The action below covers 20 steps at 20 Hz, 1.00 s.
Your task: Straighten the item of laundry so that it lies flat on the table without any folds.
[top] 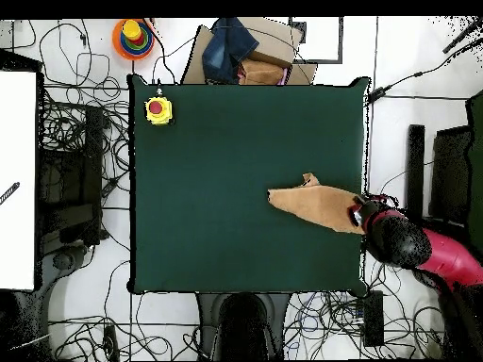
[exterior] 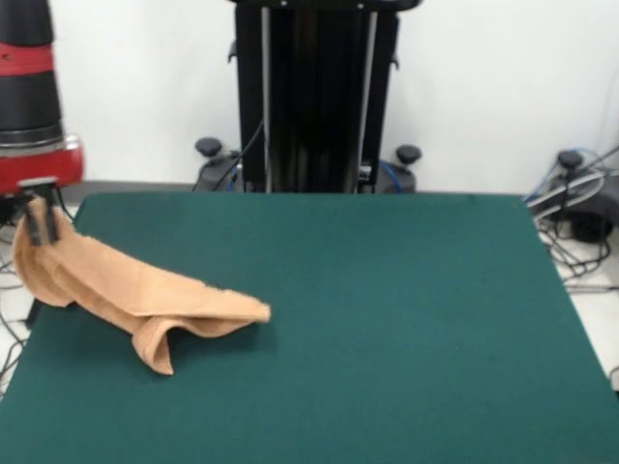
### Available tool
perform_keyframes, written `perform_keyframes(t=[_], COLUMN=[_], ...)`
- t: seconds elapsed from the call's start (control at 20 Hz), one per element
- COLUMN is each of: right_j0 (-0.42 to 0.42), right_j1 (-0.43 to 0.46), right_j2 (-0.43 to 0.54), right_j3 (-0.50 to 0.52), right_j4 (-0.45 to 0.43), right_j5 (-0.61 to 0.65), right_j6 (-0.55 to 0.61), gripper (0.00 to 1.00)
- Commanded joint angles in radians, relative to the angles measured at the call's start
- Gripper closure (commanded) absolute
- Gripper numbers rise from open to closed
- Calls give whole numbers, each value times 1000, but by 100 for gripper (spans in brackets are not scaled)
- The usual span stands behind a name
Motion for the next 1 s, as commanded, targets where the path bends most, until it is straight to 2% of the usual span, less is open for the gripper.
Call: perform_keyframes(t=[0.05,0.3,0.75,1.0], right_j0=[72,97,115,112], right_j1=[-6,-6,-12,-66], right_j2=[-101,-123,-151,-174], right_j3=[241,299,350,408], right_j4=[83,171,259,299], right_j5=[-66,-111,-145,-123], right_j6=[339,397,395,391], gripper=[100,100,100,100])
